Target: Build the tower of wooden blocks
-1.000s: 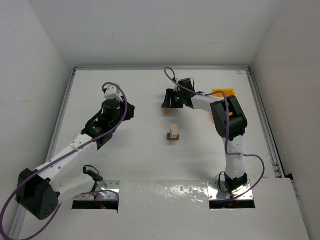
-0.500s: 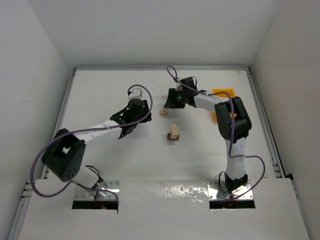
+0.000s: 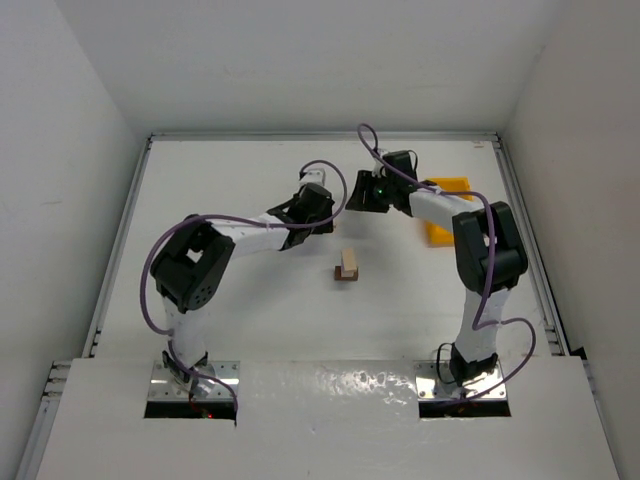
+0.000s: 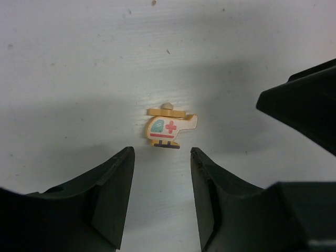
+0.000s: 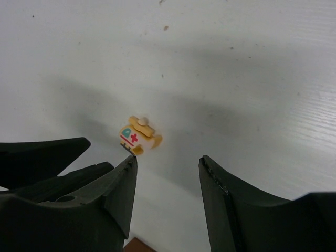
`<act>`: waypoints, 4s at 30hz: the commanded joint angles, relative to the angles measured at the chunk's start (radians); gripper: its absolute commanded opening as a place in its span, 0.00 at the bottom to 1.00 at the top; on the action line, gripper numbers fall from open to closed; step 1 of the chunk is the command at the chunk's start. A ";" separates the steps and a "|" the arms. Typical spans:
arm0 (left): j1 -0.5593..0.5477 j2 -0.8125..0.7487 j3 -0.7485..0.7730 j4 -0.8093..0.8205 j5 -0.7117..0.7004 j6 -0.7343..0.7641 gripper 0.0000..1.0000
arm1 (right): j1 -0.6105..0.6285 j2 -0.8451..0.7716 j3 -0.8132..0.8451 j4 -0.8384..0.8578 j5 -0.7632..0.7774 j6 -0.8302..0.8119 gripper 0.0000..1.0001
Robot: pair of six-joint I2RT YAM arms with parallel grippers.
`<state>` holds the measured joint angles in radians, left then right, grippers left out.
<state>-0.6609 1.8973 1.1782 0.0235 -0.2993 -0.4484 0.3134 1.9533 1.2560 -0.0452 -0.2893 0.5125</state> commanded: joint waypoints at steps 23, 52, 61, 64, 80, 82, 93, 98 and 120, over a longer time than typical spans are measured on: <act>-0.034 0.181 0.164 -0.066 -0.037 0.079 0.39 | -0.046 -0.096 -0.027 0.088 -0.039 0.043 0.50; -0.034 0.033 -0.012 0.098 -0.135 0.067 0.08 | -0.060 -0.160 -0.052 0.068 -0.152 -0.003 0.49; -0.032 -0.089 -0.066 0.153 -0.178 0.088 0.07 | -0.060 -0.102 -0.006 0.090 -0.284 0.001 0.34; -0.034 -0.101 -0.072 0.159 -0.184 0.089 0.07 | -0.060 -0.042 0.063 0.097 -0.402 0.038 0.48; -0.034 -0.237 -0.163 0.250 -0.127 0.070 0.06 | -0.060 0.039 0.062 0.326 -0.518 0.270 0.56; -0.032 -0.242 -0.167 0.256 -0.120 0.066 0.06 | -0.060 0.042 0.059 0.330 -0.519 0.273 0.56; -0.034 -0.245 -0.170 0.286 -0.075 0.065 0.06 | -0.051 0.058 0.039 0.449 -0.576 0.366 0.55; -0.036 -0.251 -0.170 0.286 -0.069 0.068 0.06 | -0.048 0.076 0.039 0.467 -0.583 0.383 0.55; -0.039 -0.264 -0.166 0.306 -0.057 0.085 0.06 | -0.017 0.093 0.022 0.505 -0.600 0.419 0.20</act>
<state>-0.6880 1.6855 1.0126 0.2729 -0.3614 -0.3710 0.2901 2.0457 1.2831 0.3828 -0.8703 0.9195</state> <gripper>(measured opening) 0.252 0.224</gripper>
